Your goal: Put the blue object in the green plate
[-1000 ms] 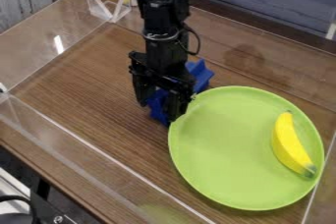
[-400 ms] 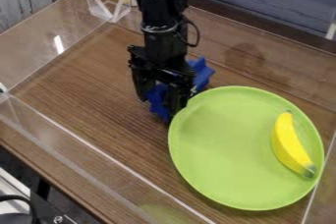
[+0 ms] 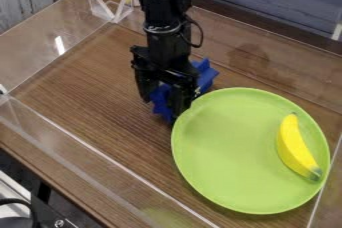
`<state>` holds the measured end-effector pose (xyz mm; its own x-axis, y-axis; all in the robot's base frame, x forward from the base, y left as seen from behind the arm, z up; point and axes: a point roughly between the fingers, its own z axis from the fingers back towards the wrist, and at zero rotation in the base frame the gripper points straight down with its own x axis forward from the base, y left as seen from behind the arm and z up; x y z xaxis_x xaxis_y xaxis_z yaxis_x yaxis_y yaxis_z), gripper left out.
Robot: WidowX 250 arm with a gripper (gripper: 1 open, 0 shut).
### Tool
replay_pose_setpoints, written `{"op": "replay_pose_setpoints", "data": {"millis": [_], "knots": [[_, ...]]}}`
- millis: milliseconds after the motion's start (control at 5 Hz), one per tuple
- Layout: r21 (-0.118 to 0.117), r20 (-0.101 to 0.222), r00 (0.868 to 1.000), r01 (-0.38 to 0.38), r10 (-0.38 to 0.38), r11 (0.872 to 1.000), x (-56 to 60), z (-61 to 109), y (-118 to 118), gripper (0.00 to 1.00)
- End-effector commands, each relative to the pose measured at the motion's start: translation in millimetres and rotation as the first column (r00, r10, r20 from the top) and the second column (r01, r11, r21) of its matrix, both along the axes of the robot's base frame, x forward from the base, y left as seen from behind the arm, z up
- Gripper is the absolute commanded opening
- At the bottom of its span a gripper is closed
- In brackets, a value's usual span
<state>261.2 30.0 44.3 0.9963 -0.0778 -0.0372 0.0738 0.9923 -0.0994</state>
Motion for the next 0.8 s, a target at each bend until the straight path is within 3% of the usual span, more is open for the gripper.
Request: {"op": "replay_pose_setpoints", "data": {"millis": [0, 600], "knots": [[0.011, 0.053, 0.999, -0.002, 0.002, 1.000, 5.6, 12.1, 2, 0.00], [-0.006, 0.055, 0.998, 0.005, -0.005, 1.000, 5.0, 20.4, -8, 0.00]]}}
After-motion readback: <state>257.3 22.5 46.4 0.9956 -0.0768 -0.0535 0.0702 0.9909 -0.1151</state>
